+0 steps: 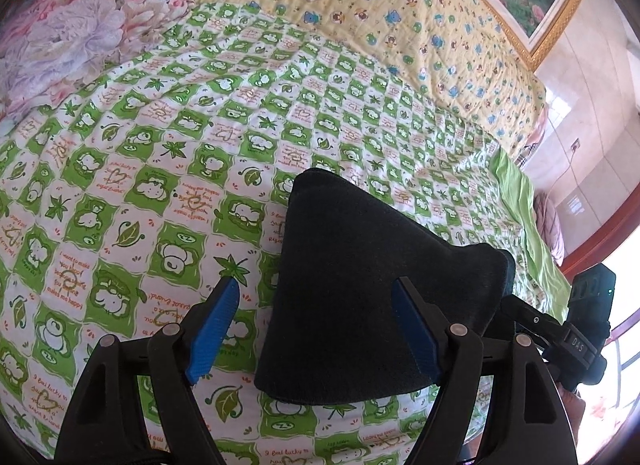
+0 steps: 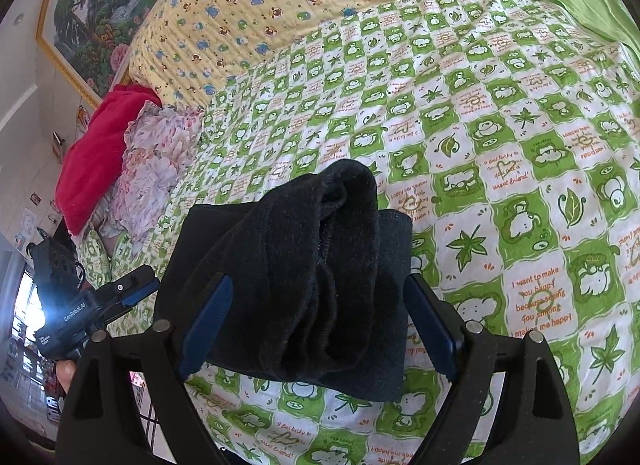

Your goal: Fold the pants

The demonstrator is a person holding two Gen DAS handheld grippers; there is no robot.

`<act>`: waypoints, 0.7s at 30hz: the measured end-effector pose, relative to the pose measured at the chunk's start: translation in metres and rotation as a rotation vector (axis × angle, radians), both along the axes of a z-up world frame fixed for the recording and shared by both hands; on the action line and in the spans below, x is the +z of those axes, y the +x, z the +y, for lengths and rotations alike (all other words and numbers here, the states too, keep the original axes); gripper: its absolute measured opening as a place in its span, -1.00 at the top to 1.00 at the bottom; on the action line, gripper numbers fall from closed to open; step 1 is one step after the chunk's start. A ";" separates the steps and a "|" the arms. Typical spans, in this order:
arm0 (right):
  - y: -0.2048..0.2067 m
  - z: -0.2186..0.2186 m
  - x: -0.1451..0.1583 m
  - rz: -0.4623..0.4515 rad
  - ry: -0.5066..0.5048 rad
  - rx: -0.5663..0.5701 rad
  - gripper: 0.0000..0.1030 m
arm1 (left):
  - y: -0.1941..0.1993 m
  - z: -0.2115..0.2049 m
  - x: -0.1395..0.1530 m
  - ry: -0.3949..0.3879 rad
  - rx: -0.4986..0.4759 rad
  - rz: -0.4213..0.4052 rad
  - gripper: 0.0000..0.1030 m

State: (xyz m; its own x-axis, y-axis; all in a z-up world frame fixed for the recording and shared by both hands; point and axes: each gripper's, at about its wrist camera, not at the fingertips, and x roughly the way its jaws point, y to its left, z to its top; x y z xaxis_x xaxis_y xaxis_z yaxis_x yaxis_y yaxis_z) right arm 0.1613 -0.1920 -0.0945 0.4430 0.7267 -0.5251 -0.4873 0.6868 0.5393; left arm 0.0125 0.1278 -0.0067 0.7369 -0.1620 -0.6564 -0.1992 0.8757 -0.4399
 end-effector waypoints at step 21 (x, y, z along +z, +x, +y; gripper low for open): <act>0.016 -0.011 -0.032 0.115 0.107 0.018 -0.59 | 0.039 -0.003 -0.030 -0.051 -0.062 0.085 -0.56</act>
State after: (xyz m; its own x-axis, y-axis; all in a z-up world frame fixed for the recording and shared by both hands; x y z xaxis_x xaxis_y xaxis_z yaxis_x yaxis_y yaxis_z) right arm 0.1777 -0.2033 -0.1268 0.3709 0.7883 -0.4909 -0.4298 0.6143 0.6617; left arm 0.0517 0.1251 -0.0363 0.6662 -0.2399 -0.7061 -0.1844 0.8645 -0.4676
